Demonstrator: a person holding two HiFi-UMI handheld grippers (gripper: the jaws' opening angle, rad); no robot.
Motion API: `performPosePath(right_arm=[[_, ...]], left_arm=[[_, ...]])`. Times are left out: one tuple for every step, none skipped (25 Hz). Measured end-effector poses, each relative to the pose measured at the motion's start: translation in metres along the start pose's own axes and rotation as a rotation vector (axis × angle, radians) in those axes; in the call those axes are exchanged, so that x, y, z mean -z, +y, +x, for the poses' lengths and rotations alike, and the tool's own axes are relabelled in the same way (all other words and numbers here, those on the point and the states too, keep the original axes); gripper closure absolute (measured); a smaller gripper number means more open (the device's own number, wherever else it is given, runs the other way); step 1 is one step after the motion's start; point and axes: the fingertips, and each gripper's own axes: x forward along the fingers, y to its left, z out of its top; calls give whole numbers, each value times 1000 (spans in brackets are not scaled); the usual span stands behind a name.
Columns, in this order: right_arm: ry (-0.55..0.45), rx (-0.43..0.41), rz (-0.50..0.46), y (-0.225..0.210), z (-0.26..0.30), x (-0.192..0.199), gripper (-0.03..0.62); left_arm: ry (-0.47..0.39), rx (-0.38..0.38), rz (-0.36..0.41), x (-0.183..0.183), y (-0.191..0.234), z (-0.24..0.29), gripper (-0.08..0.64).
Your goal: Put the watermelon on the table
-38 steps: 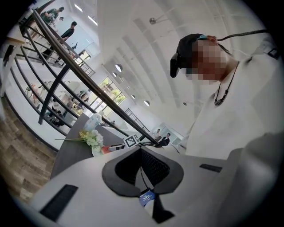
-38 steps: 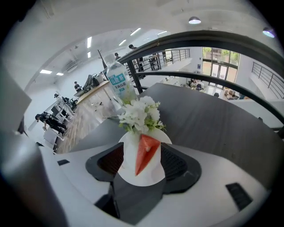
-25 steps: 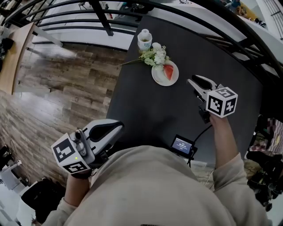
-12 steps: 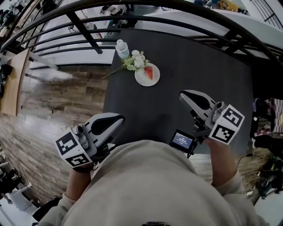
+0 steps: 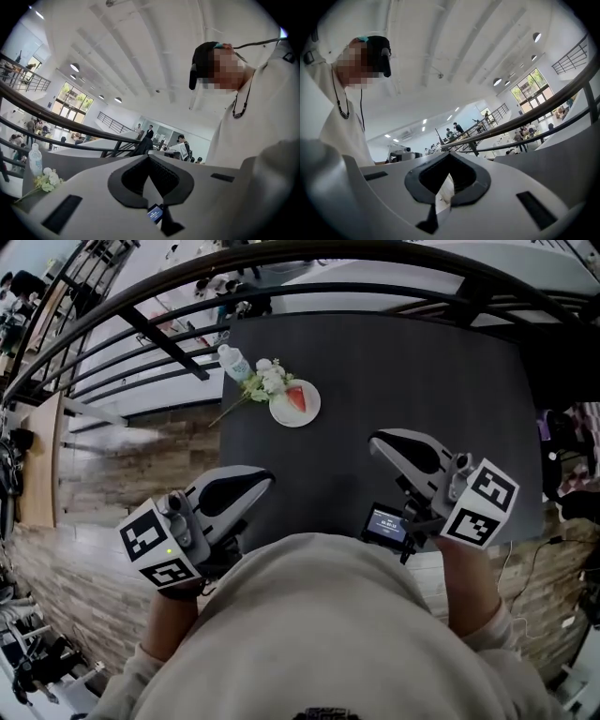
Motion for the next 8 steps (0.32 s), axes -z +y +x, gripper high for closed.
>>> performPosePath(right_arm=[[-8,1,1,-1,-4,-1,578],[-14,4,3,-2,-7,-2,578],[-17,8,4,-3,-9,-2,578],[-18,11,4,-4,-11,-3,578],[-18,14,3,-5,-12,-3,578],[-18,17,1,-5,-13,-4,578],[-18,19,-2,-5,-13,-5,578],[-18,21,-5,-5,-14,-6,578]], left_arm=[[0,10,2,-1,-3,4,558],[2,18,6,-1,-5,7,558],[6,26,10,-2,-7,9,558],[8,31,12,-2,-9,10,558],[10,35,14,-2,-10,11,558],[10,37,15,-2,-10,11,558],[10,39,16,-3,-11,10,560],[9,41,17,-4,-11,10,558]])
